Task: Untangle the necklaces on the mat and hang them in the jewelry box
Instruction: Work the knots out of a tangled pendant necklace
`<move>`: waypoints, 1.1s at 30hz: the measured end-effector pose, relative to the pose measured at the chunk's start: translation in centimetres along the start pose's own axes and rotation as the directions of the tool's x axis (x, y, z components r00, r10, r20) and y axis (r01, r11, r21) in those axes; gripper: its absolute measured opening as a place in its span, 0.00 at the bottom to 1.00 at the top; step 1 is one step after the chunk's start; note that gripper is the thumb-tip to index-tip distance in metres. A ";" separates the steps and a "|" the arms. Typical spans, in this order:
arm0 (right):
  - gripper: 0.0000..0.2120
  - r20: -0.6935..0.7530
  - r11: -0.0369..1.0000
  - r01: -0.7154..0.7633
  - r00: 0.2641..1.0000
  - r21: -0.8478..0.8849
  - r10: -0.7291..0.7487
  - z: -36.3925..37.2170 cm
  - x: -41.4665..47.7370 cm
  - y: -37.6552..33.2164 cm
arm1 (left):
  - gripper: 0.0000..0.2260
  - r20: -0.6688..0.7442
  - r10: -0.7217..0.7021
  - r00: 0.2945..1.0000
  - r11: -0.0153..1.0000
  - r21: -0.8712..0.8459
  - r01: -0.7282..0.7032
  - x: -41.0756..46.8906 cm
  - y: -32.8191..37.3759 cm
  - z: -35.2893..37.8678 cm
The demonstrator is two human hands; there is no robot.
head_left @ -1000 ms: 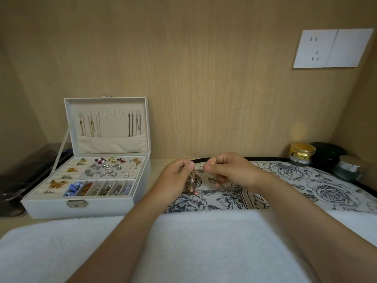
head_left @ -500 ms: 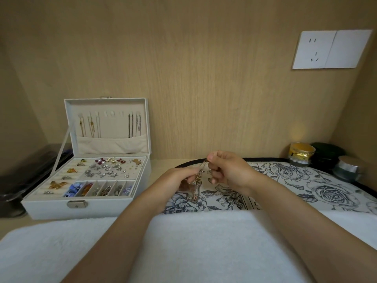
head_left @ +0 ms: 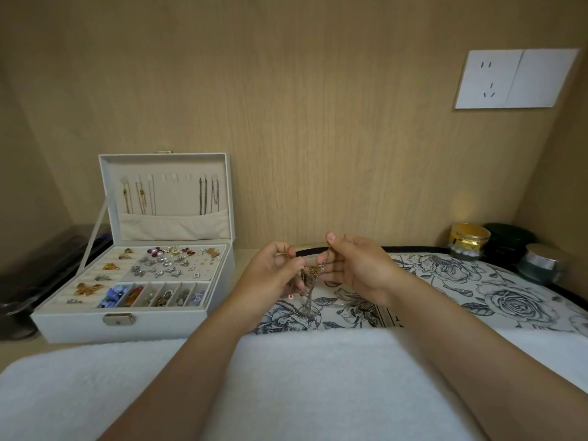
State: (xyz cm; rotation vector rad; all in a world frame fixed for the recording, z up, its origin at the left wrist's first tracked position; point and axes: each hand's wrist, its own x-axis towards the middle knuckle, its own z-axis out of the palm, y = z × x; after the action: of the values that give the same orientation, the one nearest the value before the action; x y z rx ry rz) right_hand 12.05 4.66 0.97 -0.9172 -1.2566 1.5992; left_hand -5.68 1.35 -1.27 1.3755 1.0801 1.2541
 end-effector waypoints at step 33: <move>0.11 0.197 0.824 0.079 0.980 -0.562 0.041 0.2 -0.2 2.1 | 0.15 0.128 -0.047 0.991 0.844 -0.525 0.107 -0.4 1.5 -0.1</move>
State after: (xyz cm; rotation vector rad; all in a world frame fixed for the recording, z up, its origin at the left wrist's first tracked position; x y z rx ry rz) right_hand 11.55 4.22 -1.00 -1.1120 -1.9452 1.3356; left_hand -5.83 0.69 0.17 0.9490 0.6307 1.2776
